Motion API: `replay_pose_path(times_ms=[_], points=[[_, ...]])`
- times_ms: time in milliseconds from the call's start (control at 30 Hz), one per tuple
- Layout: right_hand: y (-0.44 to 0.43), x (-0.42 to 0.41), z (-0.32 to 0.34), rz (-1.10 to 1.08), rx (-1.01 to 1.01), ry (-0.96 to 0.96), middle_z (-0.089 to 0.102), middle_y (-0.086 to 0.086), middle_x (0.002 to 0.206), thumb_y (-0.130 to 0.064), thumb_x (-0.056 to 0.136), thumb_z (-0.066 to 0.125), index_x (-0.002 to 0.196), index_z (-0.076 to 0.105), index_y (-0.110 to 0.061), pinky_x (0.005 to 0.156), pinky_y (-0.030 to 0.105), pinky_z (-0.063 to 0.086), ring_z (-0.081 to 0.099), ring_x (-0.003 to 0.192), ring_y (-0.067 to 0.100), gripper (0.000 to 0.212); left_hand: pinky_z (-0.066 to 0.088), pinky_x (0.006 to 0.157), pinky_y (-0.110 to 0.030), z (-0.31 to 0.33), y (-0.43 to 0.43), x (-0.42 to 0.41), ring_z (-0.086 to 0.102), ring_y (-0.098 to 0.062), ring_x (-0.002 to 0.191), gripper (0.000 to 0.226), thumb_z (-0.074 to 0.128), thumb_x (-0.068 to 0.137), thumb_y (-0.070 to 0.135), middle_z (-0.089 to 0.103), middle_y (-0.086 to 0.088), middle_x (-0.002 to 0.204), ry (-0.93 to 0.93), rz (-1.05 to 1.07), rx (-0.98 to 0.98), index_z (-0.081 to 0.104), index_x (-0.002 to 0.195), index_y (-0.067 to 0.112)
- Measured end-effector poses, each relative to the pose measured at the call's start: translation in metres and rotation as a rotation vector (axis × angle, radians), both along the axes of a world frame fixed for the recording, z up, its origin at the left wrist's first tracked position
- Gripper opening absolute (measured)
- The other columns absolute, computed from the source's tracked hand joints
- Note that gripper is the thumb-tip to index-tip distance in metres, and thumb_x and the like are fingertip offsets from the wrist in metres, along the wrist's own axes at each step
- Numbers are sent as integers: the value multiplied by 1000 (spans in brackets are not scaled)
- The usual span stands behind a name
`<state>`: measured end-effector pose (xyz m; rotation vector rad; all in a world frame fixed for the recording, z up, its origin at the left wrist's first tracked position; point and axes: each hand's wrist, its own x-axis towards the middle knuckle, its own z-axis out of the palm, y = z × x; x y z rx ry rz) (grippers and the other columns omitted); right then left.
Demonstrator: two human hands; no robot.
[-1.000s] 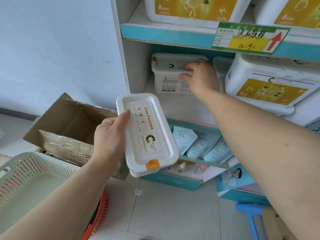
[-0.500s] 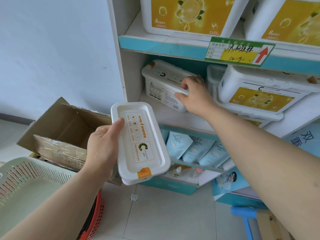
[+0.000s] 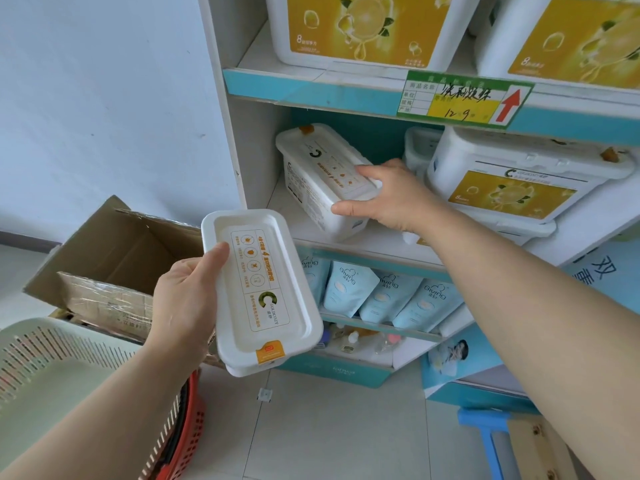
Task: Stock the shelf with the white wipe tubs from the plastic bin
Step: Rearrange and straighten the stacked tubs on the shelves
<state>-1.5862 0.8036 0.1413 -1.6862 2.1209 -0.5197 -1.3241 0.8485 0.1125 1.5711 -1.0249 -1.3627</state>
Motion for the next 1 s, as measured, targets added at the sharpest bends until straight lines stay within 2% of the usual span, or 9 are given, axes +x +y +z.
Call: replay_pose_path(times_ms=[100,200,300,367,467,567,633,800,1000], points=[[9,14,-3,-71,-47,31,41,6,136,-76,60,65,142,41,-26,96,29,35,42,127,21,100,50,60,-30,-1,1,1,69,-20,79,30,56,92,38,73,1,84,-2,16,23,67,100,11],[10,27,-6,-74,-107,167,54,3,135,-80,67,55,138,46,-27,90,34,45,52,121,24,89,49,60,-30,-1,1,1,69,-19,78,33,56,92,38,72,0,86,-3,20,22,66,104,9],[9,28,-11,83,-139,-47,64,-12,97,-59,83,57,141,43,-24,81,28,45,61,92,10,69,46,56,-27,1,2,3,67,-15,73,34,56,92,37,71,0,85,-5,24,13,66,105,8],[9,18,-15,118,-168,-179,52,-11,75,-47,85,63,142,42,-24,71,27,42,50,68,3,65,46,55,-26,1,2,5,66,-14,72,34,56,92,37,71,1,84,-1,27,12,66,105,8],[5,4,-15,141,-199,-148,52,-1,111,-42,81,69,136,49,-28,93,34,46,53,95,10,61,47,56,-28,0,1,8,67,-15,72,33,56,92,36,71,1,83,-1,17,14,67,104,8],[-6,-1,-8,243,-152,-39,32,-2,151,-41,79,72,126,59,-25,113,29,26,36,135,12,52,51,61,-31,-1,-1,9,69,-20,78,35,58,91,37,73,-2,88,4,18,28,66,106,7],[-11,-1,-3,296,-135,54,39,-4,148,-47,77,71,119,60,-25,106,23,28,39,133,13,49,53,64,-33,-1,-3,10,70,-21,80,35,58,91,38,73,-4,90,5,16,37,66,106,8],[-21,4,-11,248,-145,187,36,3,125,-60,78,62,106,56,-28,100,36,38,42,116,22,44,55,69,-36,0,-4,8,70,-24,84,35,58,90,38,74,-3,91,23,11,48,66,108,8],[-38,36,-29,93,-322,59,41,7,125,-48,83,63,92,59,-14,91,24,32,42,116,26,35,55,71,-38,1,-5,10,70,-25,85,35,58,91,37,74,-5,93,38,-2,56,65,109,8]])
